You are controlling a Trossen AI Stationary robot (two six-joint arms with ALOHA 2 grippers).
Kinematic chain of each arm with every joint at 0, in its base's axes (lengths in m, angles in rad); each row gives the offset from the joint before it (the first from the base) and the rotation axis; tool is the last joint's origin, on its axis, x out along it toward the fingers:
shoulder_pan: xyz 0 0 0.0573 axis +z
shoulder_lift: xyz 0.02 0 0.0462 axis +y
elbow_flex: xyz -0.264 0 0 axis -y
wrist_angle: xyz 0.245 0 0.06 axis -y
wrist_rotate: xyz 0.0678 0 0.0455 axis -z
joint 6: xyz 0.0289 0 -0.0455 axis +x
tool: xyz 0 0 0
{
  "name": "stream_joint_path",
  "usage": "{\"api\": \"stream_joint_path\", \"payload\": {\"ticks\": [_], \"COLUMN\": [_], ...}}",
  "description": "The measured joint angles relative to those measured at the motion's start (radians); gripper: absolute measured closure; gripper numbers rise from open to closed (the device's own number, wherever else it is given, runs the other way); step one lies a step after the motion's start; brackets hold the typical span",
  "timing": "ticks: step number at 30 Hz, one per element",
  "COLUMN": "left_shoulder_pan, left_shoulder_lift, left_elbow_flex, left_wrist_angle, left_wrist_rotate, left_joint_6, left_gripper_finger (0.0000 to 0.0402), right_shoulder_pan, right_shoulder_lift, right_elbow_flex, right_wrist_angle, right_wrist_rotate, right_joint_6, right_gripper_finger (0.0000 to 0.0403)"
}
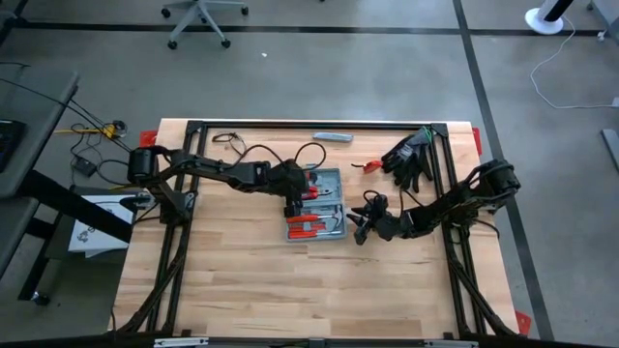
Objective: Prefit tool cases
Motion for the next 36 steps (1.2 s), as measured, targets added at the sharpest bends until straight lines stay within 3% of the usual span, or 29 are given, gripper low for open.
{"api": "stream_joint_path", "payload": {"ticks": [7,10,15,22,36], "left_shoulder_pan": [0.001,-0.012,-0.019,-0.012,-0.012], "left_shoulder_lift": [0.0,0.002,0.002,0.002,0.088], "left_elbow_flex": [0.001,0.002,0.002,0.002,0.008], "left_wrist_angle": [-0.054,-0.076,-0.133,-0.199,-0.153], "left_wrist_rotate": [0.012,0.002,-0.099,-0.078,-0.111], "left_joint_6": [0.0,0.004,0.01,0.02,0.042], "left_gripper_finger": [0.0387,0.036,0.0305,0.0248,0.0246], "right_shoulder_pan": [0.0,0.0,0.0,0.0,0.0], "right_shoulder_lift": [0.0,0.0,0.0,0.0,0.0], "right_elbow_flex": [0.0,0.0,0.0,0.0,0.0], "right_wrist_angle": [0.003,0.003,0.003,0.002,0.001], "right_wrist_rotate": [0.0,0.0,-0.001,-0.001,-0.001], "right_joint_6": [0.0,0.0,0.0,0.0,0.0], "right_gripper_finger": [0.0291,0.0291,0.0291,0.0291,0.0291]}}
